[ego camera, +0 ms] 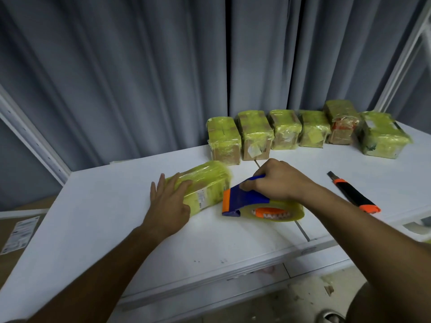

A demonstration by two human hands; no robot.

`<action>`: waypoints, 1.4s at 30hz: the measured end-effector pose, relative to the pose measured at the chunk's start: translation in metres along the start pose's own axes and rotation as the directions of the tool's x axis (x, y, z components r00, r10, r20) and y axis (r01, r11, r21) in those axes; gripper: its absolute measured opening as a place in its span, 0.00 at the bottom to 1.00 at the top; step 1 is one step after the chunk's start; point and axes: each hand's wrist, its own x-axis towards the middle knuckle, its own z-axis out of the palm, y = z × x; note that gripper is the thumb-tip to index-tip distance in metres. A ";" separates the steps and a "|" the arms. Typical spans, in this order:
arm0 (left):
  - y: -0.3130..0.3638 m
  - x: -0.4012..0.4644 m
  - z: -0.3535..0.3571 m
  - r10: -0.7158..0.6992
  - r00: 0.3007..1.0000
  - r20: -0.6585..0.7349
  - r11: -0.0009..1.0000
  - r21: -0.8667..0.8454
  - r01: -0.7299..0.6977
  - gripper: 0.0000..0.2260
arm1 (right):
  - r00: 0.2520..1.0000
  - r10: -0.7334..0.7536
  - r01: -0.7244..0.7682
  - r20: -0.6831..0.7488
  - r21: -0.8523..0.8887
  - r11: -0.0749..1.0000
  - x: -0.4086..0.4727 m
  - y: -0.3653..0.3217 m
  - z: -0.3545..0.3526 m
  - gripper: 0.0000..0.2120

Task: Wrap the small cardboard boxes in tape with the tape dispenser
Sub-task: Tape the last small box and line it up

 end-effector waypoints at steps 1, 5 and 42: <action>0.000 0.000 -0.001 0.010 1.000 -0.030 1.000 0.011 -0.010 0.31 | 1.000 0.005 -0.005 0.010 0.023 1.000 -0.002 0.000 -0.002 0.22; 0.015 -0.002 -0.001 0.171 0.983 -0.060 0.981 -0.083 -0.176 0.34 | 0.999 0.004 -0.009 0.049 0.104 0.995 -0.006 -0.002 -0.006 0.24; 0.001 -0.001 -0.046 0.174 0.966 0.192 0.676 -0.737 0.024 0.12 | 0.976 -0.192 0.110 0.105 0.523 0.845 -0.005 -0.013 -0.017 0.10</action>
